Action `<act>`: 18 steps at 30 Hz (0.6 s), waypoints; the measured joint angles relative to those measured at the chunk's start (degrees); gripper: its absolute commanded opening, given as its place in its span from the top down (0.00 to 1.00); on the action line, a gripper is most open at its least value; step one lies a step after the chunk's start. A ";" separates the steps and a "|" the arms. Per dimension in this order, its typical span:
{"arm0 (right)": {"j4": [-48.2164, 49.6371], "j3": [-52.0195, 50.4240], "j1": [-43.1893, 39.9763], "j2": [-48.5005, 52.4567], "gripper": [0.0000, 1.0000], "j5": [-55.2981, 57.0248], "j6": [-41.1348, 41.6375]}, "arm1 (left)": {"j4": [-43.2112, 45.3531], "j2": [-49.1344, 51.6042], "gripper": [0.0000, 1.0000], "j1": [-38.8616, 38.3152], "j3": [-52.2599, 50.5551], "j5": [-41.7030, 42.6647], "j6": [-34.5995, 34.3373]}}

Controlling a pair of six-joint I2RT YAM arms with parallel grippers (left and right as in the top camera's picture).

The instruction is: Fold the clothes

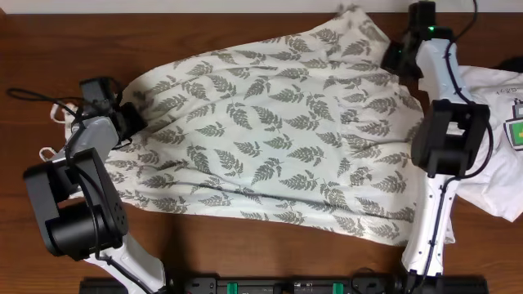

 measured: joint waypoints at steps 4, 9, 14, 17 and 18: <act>-2.43 0.00 -2.01 -0.26 0.99 0.35 1.99 | 0.46 0.00 0.44 0.00 0.00 0.00 0.22; -4.57 0.15 -4.15 -0.37 0.99 0.44 3.56 | 0.63 0.00 0.44 0.00 0.00 0.00 0.26; -6.69 0.22 -6.43 -0.52 0.99 0.37 4.83 | 0.81 0.00 0.44 0.00 0.00 0.00 0.57; -7.19 0.22 -7.58 -0.57 0.99 0.22 4.83 | 0.83 0.00 0.44 0.00 0.00 0.00 0.61; -7.19 0.22 -7.87 -0.59 0.99 0.11 4.59 | 0.83 0.00 0.44 0.00 0.00 -0.02 0.61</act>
